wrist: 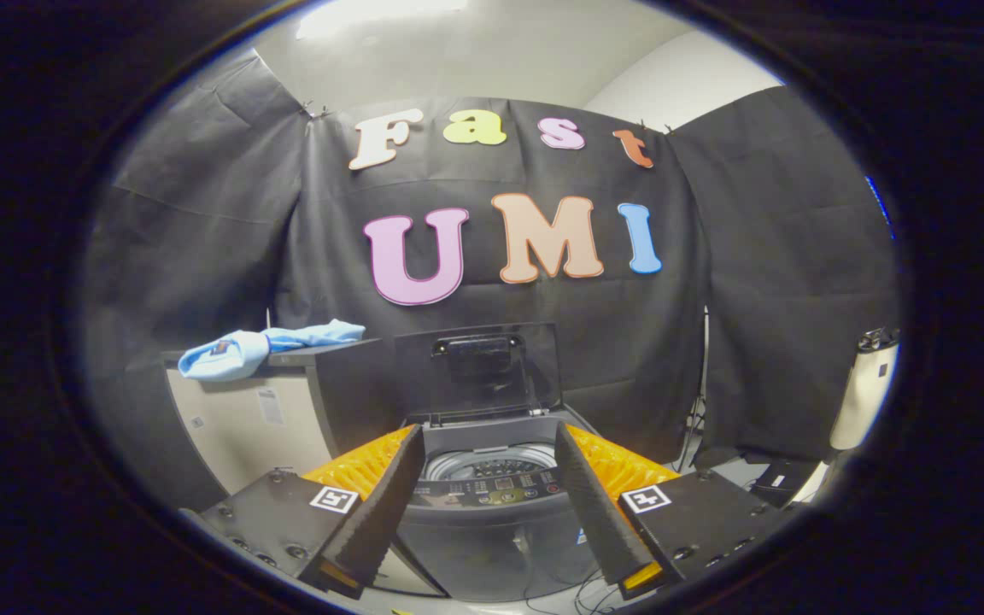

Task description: Put the clothes into the washing machine and then close the washing machine lid.

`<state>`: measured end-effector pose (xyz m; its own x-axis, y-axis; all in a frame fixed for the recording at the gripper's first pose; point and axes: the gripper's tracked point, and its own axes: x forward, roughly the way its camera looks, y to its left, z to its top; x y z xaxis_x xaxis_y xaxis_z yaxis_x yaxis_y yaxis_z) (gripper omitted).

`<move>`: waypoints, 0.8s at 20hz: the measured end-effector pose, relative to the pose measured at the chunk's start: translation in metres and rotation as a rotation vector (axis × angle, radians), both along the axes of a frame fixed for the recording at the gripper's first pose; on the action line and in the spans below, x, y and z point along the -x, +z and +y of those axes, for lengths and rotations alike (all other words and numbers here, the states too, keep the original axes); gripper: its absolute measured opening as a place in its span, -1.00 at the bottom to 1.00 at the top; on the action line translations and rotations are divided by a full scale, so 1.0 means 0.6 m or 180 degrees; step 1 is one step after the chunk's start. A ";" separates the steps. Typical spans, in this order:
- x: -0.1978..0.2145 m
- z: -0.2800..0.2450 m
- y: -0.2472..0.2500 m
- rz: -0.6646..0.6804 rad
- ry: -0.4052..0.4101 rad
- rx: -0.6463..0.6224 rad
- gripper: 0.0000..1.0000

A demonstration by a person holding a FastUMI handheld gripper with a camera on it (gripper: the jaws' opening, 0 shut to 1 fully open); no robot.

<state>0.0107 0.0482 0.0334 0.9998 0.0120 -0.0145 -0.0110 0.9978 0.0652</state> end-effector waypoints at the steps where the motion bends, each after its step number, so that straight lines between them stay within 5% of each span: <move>1: 0.000 0.011 0.009 -0.0004 0.0017 0.0008 0.90; 5: -0.012 0.084 0.047 0.0039 0.0154 0.0098 0.93; 10: -0.055 0.277 0.110 0.0117 0.0802 0.0239 0.95; 16: -0.132 0.454 0.162 0.0229 0.1194 0.0316 0.96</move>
<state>0.0897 0.3206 0.1309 0.9227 0.3713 -0.1039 -0.3749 0.9269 -0.0175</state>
